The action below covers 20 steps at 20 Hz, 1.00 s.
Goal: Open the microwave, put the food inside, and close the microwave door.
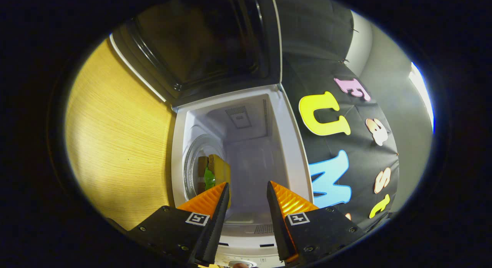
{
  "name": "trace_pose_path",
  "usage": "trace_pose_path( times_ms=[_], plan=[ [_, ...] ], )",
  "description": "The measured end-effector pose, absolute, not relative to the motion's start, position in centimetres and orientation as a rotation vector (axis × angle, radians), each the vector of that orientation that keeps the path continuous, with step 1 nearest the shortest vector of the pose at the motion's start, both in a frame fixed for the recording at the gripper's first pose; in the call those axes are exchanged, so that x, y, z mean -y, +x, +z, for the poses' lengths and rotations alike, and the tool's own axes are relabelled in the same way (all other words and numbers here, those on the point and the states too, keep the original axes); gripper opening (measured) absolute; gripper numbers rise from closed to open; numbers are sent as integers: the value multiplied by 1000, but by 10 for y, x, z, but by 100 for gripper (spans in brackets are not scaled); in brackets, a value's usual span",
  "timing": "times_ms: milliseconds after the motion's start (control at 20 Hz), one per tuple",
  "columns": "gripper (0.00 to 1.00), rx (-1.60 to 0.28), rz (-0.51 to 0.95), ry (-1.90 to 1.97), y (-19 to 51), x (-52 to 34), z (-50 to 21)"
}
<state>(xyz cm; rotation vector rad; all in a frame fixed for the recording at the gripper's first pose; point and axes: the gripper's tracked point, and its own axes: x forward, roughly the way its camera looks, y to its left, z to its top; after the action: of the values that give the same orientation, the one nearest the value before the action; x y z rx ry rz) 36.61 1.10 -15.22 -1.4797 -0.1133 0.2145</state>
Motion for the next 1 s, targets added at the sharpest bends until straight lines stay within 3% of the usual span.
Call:
trace_pose_path(
  times_ms=[150, 550, 1000],
  plan=[
    [59, 124, 188, -1346, 335, 4, -140],
    [59, 97, 260, -557, 214, -20, -126],
    [59, 106, 709, -127, 69, -176, -117]
  ],
)
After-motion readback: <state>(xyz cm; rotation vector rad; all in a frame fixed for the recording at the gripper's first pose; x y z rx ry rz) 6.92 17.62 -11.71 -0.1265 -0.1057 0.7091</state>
